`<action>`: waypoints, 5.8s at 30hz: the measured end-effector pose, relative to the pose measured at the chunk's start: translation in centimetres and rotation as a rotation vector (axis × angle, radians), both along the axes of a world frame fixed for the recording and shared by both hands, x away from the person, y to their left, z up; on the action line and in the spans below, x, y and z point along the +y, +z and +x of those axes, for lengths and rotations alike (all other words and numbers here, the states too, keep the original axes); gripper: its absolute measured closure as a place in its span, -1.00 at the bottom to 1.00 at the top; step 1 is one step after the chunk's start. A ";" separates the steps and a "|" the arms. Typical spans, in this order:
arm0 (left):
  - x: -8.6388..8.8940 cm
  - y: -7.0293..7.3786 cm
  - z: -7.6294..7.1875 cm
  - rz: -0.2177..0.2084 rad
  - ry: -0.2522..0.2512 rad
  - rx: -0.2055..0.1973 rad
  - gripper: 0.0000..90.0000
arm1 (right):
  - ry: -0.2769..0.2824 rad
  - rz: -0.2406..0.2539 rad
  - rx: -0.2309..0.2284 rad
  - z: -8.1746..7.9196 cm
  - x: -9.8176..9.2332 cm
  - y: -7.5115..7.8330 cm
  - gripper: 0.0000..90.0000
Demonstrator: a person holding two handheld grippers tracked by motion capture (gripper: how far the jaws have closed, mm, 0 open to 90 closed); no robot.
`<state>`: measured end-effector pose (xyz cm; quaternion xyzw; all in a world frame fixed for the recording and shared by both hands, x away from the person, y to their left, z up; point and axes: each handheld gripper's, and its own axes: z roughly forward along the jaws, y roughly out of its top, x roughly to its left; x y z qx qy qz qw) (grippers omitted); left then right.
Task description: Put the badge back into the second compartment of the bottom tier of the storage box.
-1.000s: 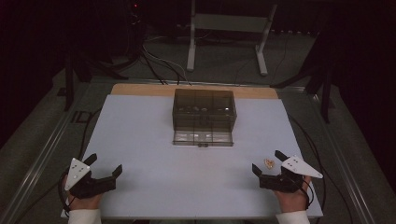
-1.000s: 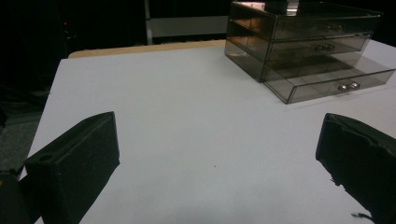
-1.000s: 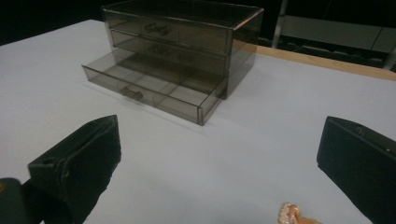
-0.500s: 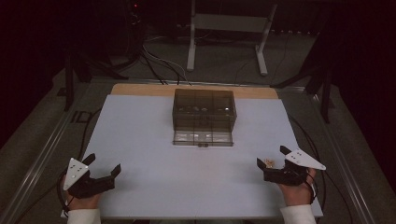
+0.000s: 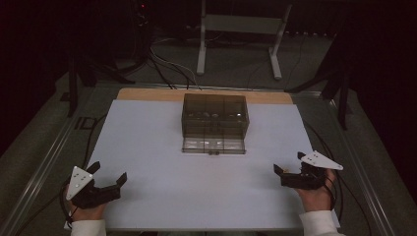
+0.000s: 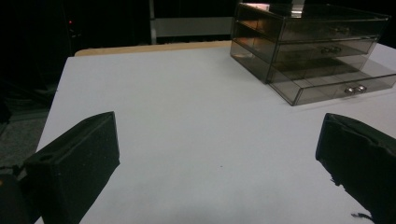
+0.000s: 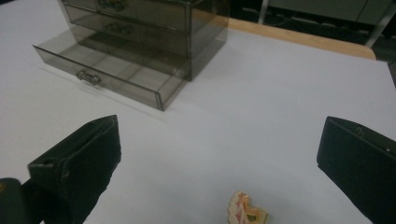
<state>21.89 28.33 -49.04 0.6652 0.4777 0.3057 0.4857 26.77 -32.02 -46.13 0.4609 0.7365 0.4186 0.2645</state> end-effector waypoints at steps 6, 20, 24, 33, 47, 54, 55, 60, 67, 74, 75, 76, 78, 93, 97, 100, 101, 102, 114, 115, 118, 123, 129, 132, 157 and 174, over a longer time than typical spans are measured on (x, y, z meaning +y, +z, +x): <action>0.0 0.0 0.0 0.001 0.000 0.002 -0.99 | -0.012 -0.021 0.046 0.7 -0.5 -0.4 -1.00; 0.0 -0.1 0.1 -0.004 -0.002 0.004 -0.99 | -0.050 -0.026 0.142 2.2 -1.7 -1.4 -1.00; 0.0 -0.2 0.2 -0.001 -0.006 0.011 -0.99 | -0.055 -0.031 0.195 2.5 -2.1 -1.6 -0.86; -0.1 -0.3 0.3 -0.003 -0.007 0.018 -0.99 | -0.053 -0.041 0.313 2.7 -2.2 -2.4 -0.34; -0.1 -0.4 0.3 0.000 -0.012 0.021 -0.99 | -0.051 -0.070 0.420 3.1 -2.4 -3.9 0.37; -0.2 -0.4 0.3 0.002 -0.014 0.023 -0.99 | -0.035 -0.091 0.385 2.6 -1.9 -3.3 0.66; -0.2 -0.4 0.3 0.003 -0.014 0.024 -0.99 | -0.030 -0.094 0.379 2.5 -1.7 -3.1 0.70; -0.2 -0.4 0.3 0.001 -0.013 0.025 -0.99 | -0.006 -0.127 0.365 2.4 -0.9 -2.6 0.92; -0.2 -0.4 0.3 0.001 -0.015 0.025 -0.99 | 0.010 -0.178 0.386 2.8 0.1 -2.3 0.96; -0.2 -0.4 0.3 0.002 -0.015 0.026 -0.99 | 0.015 -0.207 0.401 2.9 0.3 -2.2 0.96; -0.2 -0.4 0.3 0.002 -0.015 0.027 -0.99 | 0.016 -0.212 0.402 2.9 0.3 -2.2 0.97; -0.2 -0.4 0.3 0.004 -0.015 0.027 -0.99 | 0.018 -0.216 0.403 2.9 0.4 -2.2 0.98; -0.2 -0.4 0.3 0.005 -0.015 0.026 -0.99 | 0.004 -0.209 0.410 2.9 0.4 -2.1 0.98; -0.3 -0.5 0.4 0.006 -0.016 0.032 -0.99 | -0.021 -0.161 0.346 2.5 0.3 -0.9 0.98; -0.3 -0.5 0.4 0.006 -0.016 0.033 -0.99 | -0.025 -0.155 0.324 2.5 0.5 -0.3 0.98; -0.3 -0.5 0.4 0.008 -0.017 0.035 -0.99 | -0.028 -0.150 0.310 2.5 0.6 0.1 0.98; -0.3 -0.5 0.4 0.008 -0.017 0.035 -0.99 | -0.029 -0.149 0.303 2.5 0.7 0.3 0.98; -0.3 -0.5 0.4 0.008 -0.018 0.034 -0.99 | -0.029 -0.149 0.296 2.5 0.8 0.4 0.98; -0.3 -0.5 0.4 0.007 -0.019 0.035 -0.99 | -0.032 -0.136 0.258 2.9 1.5 1.6 0.98; -0.3 -0.5 0.4 0.006 -0.019 0.035 -0.99 | -0.031 -0.135 0.252 2.9 1.6 1.7 0.98; -0.3 -0.5 0.4 0.007 -0.020 0.035 -0.99 | -0.029 -0.132 0.240 3.1 1.9 2.1 0.98; -0.3 -0.5 0.4 0.007 -0.019 0.033 -0.99 | -0.027 -0.125 0.230 3.4 2.3 2.5 0.98; -0.3 -0.5 0.4 0.006 -0.020 0.033 -0.99 | -0.019 -0.131 0.224 3.9 2.8 2.8 0.98; -0.4 -0.5 0.5 0.008 -0.020 0.035 -0.99 | -0.019 -0.126 0.216 4.1 3.1 3.1 0.98; -0.4 -0.5 0.5 0.008 -0.025 0.034 -0.99 | 0.001 -0.078 0.175 5.4 5.1 4.6 0.98; -0.4 -0.6 0.5 0.011 -0.028 0.037 -0.99 | 0.014 -0.032 0.156 6.3 6.4 5.4 0.98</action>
